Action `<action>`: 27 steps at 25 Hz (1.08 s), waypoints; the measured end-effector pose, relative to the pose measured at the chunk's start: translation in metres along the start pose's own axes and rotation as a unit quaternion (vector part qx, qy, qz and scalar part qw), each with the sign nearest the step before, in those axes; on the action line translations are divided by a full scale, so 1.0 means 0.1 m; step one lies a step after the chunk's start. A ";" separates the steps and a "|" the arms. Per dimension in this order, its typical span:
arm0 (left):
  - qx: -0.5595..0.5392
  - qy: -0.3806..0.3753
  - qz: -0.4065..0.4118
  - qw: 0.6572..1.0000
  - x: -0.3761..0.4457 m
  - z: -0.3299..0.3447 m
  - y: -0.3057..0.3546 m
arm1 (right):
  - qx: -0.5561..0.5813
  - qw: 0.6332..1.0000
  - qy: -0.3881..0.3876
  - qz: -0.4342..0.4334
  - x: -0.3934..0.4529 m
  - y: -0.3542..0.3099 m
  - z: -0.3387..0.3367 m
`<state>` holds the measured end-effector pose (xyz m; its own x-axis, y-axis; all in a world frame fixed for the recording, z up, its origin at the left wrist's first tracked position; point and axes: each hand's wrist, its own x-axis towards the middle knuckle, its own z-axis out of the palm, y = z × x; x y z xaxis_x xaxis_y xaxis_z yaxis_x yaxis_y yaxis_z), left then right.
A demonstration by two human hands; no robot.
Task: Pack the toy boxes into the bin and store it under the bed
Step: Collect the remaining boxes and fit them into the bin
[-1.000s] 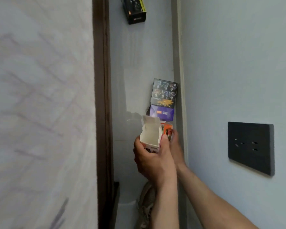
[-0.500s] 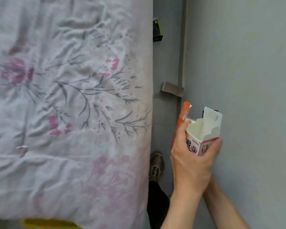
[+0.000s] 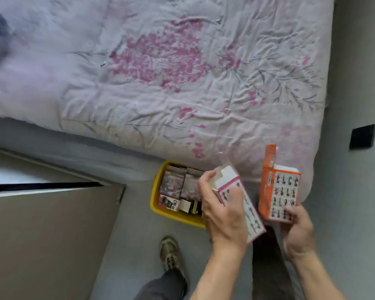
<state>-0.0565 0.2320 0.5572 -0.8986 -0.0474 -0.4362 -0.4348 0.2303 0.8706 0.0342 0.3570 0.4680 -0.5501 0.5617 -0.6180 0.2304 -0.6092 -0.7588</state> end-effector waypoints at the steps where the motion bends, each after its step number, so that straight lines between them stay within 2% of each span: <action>1: -0.003 0.015 -0.043 0.999 0.02 -0.28 -0.20 | -0.034 0.999 -0.015 0.023 -0.18 0.17 0.09; 3: 0.025 0.016 -0.118 0.993 0.06 -0.91 -0.65 | -0.109 0.991 -0.042 0.071 -0.50 0.66 0.29; 5: 0.052 0.012 -0.179 0.982 0.15 -1.31 -1.17 | -0.188 0.974 -0.030 0.122 -0.57 1.06 0.36; 8: 0.083 0.036 -0.244 0.965 0.39 -1.62 -1.95 | -0.370 0.917 -0.048 0.142 -0.36 1.62 0.31; 10: 0.073 0.070 -0.274 0.956 0.61 -1.66 -2.40 | -0.497 0.855 -0.085 0.118 -0.02 1.89 0.29; 13: 0.062 0.086 -0.284 0.953 0.99 -1.53 -3.06 | -0.665 0.731 -0.151 0.024 0.61 2.41 0.26; 18: 0.032 0.135 -0.240 0.961 1.57 -1.37 -3.84 | -0.778 0.569 -0.265 -0.030 1.43 3.32 0.26; 19: 0.031 0.140 -0.236 0.961 1.63 -1.37 -3.91 | -0.801 0.534 -0.269 -0.035 1.49 3.43 0.25; 21: 0.025 0.146 -0.235 0.961 1.71 -1.37 -4.00 | -0.830 0.495 -0.254 -0.040 1.56 3.53 0.23; 23: 0.020 0.150 -0.241 0.959 1.77 -1.35 -4.02 | -0.836 0.491 -0.233 -0.077 1.52 3.51 0.18; 24: 0.021 0.152 -0.249 0.956 1.80 -1.32 -4.01 | -0.822 0.512 -0.224 -0.108 1.46 3.47 0.18; 25: 0.026 0.153 -0.261 0.953 1.82 -1.28 -3.98 | -0.785 0.562 -0.229 -0.122 1.39 3.42 0.19; 27: 0.038 0.152 -0.276 0.948 1.87 -1.17 -3.92 | -0.635 0.721 -0.275 -0.038 1.17 3.30 0.38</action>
<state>-0.0612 0.0187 0.1608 -0.5156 -0.4568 -0.7250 -0.8490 0.1577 0.5043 0.0158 0.2003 0.1529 -0.7546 0.0478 -0.6544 0.5399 0.6120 -0.5779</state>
